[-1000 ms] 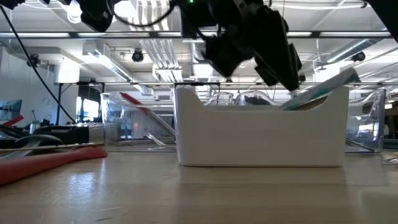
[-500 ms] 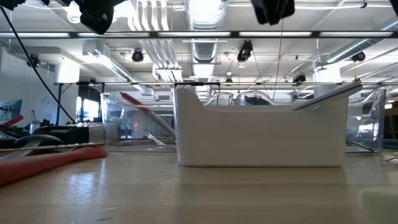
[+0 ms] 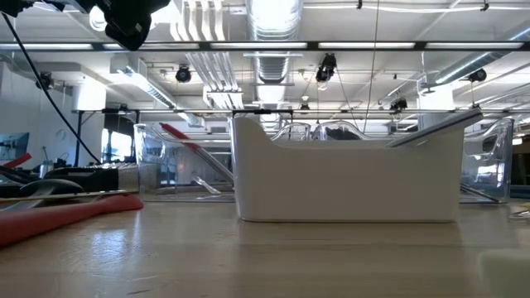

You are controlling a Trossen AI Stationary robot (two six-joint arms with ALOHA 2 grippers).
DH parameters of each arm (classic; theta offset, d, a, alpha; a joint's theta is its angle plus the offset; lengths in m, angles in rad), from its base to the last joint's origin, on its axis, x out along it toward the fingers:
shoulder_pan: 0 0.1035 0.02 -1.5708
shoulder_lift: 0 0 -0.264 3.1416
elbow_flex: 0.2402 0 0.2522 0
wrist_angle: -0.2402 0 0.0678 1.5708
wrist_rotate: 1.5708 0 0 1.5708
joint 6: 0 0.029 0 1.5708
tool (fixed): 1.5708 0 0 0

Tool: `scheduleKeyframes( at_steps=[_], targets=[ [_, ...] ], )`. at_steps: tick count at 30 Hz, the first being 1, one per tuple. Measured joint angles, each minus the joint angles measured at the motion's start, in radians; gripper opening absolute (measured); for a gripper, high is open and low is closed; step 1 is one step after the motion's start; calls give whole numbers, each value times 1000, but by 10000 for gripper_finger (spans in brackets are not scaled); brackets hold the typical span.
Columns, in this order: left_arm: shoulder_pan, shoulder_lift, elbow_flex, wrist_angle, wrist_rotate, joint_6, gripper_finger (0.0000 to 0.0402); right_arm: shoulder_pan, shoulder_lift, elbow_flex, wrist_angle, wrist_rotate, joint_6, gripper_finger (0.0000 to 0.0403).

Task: Pick & Place Kitchen Items
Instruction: Put the yellow spatula into the right transparent bin

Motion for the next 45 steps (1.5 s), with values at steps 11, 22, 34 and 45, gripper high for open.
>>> scheduleKeyframes(
  at_steps=[11, 22, 34, 45],
  targets=[
    [0, 0, 0, 40, 0, -1, 250, 60, -8, -319, 194, -52, -69, 57],
    [0, 0, 0, 32, 0, -3, 250, 70, -27, -581, 299, -20, 280, 45],
    [0, 1, 0, 19, 11, -33, 250, 72, -66, -719, 417, -74, 609, 111],
    [-1, 1, 0, 20, 31, -30, 250, 68, -103, -872, 481, -93, 929, 205]
  ],
)
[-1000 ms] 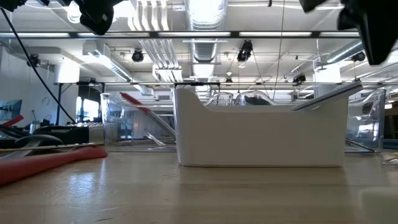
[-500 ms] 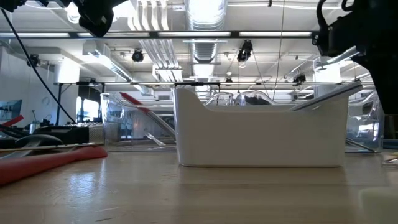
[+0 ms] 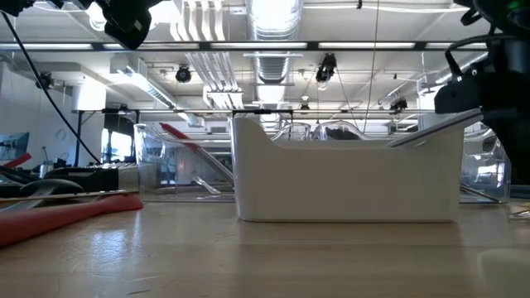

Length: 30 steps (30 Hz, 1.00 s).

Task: Pick & Place Kitchen Items
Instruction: Put the yellow spatula into the right transparent bin

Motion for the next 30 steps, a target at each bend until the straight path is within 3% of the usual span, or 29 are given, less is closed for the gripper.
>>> scheduleKeyframes(
  at_steps=[13, 22, 30],
  targets=[
    [0, 0, 0, 15, 0, 0, 250, -18, -27, -121, 67, 3, 139, 262],
    [0, 0, 0, 15, 0, 0, 250, -51, -53, -178, 124, 42, 172, 248],
    [0, 0, 0, 15, 7, 0, 250, -53, -47, -182, 153, -14, 149, 232]
  ],
)
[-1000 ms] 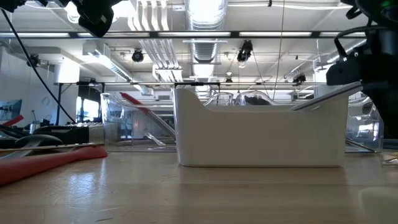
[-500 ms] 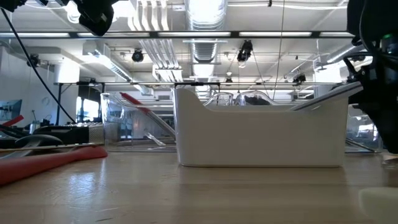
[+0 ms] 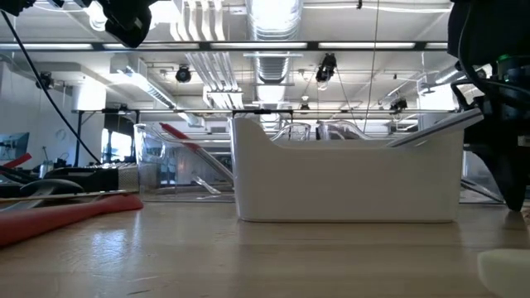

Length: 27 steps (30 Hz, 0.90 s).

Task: Pick & Place Kitchen Items
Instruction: Put the yellow spatula into the right transparent bin

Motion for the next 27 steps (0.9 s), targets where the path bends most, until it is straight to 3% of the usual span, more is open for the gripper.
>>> scheduleKeyframes(
  at_steps=[12, 20, 27],
  targets=[
    [-2, 0, 0, -1, 15, -5, 250, 67, 2, 40, -11, -48, -3, 228],
    [-3, 0, 0, -1, 15, -7, 250, 77, 2, 64, -91, 122, -9, 228],
    [-3, 0, 0, 0, 15, -7, 250, 40, 2, 64, -127, 194, -116, 228]
  ],
)
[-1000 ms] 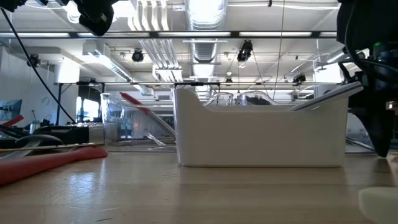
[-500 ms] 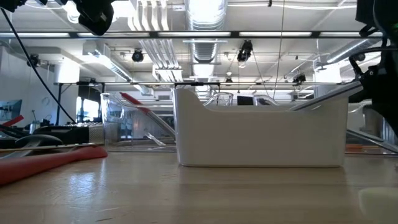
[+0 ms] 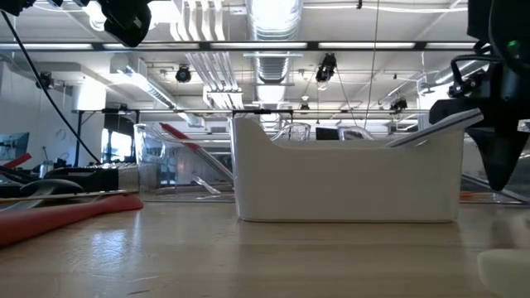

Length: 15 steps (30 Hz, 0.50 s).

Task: Pick & Place Kitchen Items
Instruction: Put the yellow spatula into the right transparent bin

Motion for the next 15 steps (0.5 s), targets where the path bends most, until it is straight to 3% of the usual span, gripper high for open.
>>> scheduleKeyframes(
  at_steps=[8, 15],
  targets=[
    [0, 0, 0, 8, 0, 2, 250, -31, -1, 7, -69, 53, -8, 228],
    [0, 0, 0, 3, 0, 8, 250, 28, 2, 95, -65, 53, 92, 227]
  ],
)
